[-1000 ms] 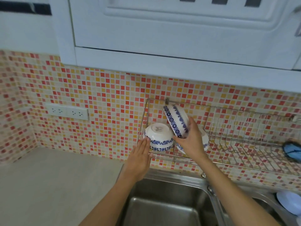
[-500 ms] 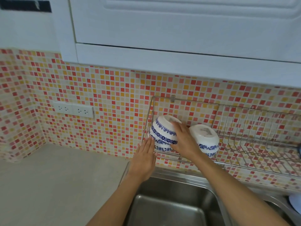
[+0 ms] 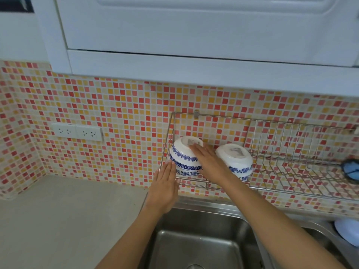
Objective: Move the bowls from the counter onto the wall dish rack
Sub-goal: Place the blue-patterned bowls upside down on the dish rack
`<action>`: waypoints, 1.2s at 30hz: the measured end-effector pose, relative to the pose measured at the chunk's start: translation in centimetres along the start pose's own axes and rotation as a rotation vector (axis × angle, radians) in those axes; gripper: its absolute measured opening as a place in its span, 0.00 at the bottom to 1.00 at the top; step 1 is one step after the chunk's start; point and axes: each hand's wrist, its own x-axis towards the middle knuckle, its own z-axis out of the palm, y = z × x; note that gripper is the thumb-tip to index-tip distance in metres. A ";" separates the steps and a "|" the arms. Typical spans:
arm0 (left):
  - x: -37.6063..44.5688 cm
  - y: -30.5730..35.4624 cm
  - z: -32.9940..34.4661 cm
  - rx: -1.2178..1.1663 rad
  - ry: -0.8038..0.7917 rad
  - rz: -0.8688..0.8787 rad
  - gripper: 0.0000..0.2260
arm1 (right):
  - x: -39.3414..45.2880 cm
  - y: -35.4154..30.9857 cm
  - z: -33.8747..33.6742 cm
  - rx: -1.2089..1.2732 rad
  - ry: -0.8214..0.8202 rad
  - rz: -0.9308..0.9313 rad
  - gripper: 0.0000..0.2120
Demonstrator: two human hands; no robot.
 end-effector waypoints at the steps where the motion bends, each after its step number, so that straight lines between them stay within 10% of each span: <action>1: 0.0 0.3 -0.1 0.040 0.015 -0.016 0.25 | -0.2 0.1 -0.1 -0.004 0.014 -0.008 0.44; 8: 1.8 1.9 0.7 0.056 0.188 0.016 0.30 | -4.8 3.8 -0.1 -0.015 0.338 0.240 0.33; 15: 8.1 1.7 -0.5 -0.184 0.034 -0.022 0.43 | -6.1 5.0 -0.1 0.170 0.401 0.682 0.48; 36: 8.4 2.2 -0.5 -0.279 0.079 -0.155 0.41 | -5.9 5.9 1.1 0.106 0.352 0.570 0.43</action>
